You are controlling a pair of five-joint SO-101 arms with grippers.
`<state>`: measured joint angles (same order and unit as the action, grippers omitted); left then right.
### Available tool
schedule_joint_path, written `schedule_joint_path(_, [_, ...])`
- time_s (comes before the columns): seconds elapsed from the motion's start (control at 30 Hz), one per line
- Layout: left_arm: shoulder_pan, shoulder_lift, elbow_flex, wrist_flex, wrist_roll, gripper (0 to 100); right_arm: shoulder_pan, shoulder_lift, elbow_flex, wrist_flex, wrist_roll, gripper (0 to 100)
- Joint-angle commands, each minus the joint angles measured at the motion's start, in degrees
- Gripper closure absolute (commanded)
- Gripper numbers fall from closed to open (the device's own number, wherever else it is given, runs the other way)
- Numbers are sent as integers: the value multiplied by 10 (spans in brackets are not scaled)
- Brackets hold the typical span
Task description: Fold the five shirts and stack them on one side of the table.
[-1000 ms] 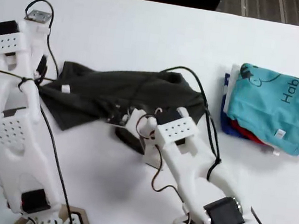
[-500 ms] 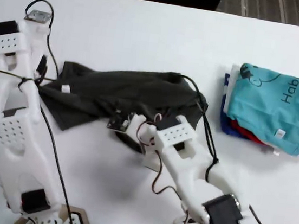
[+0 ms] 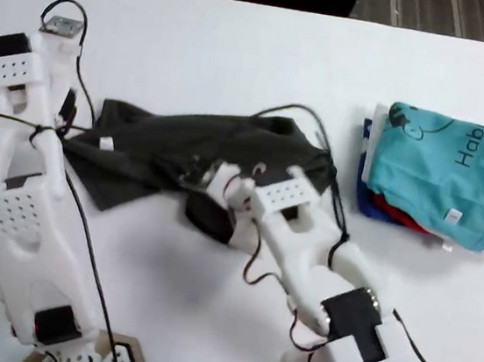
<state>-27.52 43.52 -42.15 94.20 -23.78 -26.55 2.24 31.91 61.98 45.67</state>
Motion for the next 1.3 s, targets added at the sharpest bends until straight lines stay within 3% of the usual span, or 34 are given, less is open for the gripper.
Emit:
schedule_joint_path(0.0, [4, -4, -3, 1, 3, 974, 43, -5, -80, 9, 1, 978])
schedule_joint_path(0.33, [49, -69, -6, 9, 6, 974, 69, -133, -311, 82, 1, 978])
schedule_joint_path(0.67, [47, -263, -6, 65, 3, 974, 166, -176, -362, 22, -2, 978])
schedule_joint_path(0.83, [49, -362, -1, 76, 3, 974, 193, -204, -360, 18, -82, 978])
schedule_joint_path(1.27, [51, -563, 132, 71, 5, 974, 194, -218, -389, -7, -105, 978])
